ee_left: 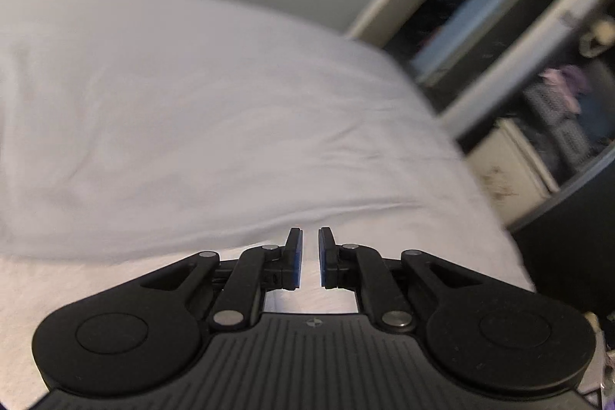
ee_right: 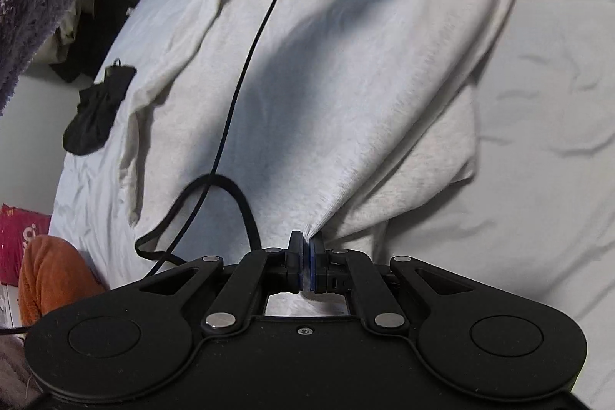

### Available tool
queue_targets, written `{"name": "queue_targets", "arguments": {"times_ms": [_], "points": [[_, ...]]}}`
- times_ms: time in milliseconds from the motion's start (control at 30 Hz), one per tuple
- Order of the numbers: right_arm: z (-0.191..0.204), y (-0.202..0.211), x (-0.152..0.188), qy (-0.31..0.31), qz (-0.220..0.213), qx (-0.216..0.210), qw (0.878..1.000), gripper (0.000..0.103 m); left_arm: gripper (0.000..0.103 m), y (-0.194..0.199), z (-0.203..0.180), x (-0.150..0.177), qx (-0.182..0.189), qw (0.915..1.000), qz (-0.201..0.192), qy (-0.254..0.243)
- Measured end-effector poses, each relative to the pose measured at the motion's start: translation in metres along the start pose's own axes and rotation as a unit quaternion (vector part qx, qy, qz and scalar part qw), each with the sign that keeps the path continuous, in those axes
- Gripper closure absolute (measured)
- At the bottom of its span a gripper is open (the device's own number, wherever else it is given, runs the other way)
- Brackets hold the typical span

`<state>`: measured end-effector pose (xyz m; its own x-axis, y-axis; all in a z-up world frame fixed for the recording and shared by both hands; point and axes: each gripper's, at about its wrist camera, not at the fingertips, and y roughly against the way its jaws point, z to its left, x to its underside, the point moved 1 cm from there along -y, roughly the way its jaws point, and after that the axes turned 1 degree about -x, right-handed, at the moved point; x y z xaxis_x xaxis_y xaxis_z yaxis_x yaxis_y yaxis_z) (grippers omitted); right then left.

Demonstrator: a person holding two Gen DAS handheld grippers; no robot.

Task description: Fold clothes

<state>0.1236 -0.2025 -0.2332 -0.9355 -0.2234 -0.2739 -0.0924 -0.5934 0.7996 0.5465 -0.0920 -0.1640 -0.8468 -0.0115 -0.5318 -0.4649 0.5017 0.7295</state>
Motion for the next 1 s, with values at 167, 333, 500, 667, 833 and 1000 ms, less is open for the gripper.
{"name": "queue_targets", "arguments": {"times_ms": [167, 333, 500, 667, 833, 1000], "points": [[-0.006, -0.021, -0.001, -0.011, 0.019, -0.012, 1.0, 0.1, 0.084, -0.013, 0.013, 0.009, 0.05, 0.997, 0.036, 0.047], [-0.013, -0.026, -0.004, -0.026, 0.03, -0.017, 0.999, 0.1, 0.076, -0.039, -0.01, 0.018, 0.063, 0.9956, 0.063, 0.028], [-0.011, -0.022, -0.001, -0.024, 0.024, -0.019, 0.999, 0.1, 0.085, -0.061, -0.015, 0.035, 0.018, 0.9969, 0.073, 0.025], [-0.015, -0.02, 0.001, -0.031, 0.022, -0.023, 0.999, 0.1, 0.097, -0.063, -0.017, 0.038, -0.006, 0.9983, 0.057, 0.014], [-0.014, -0.017, 0.001, -0.033, 0.018, -0.027, 0.999, 0.1, 0.103, -0.062, -0.021, 0.041, -0.015, 0.9987, 0.049, -0.008], [-0.012, -0.012, 0.002, -0.032, 0.013, -0.024, 0.999, 0.1, 0.103, -0.043, -0.026, 0.037, -0.019, 0.9994, 0.019, -0.022]]}}
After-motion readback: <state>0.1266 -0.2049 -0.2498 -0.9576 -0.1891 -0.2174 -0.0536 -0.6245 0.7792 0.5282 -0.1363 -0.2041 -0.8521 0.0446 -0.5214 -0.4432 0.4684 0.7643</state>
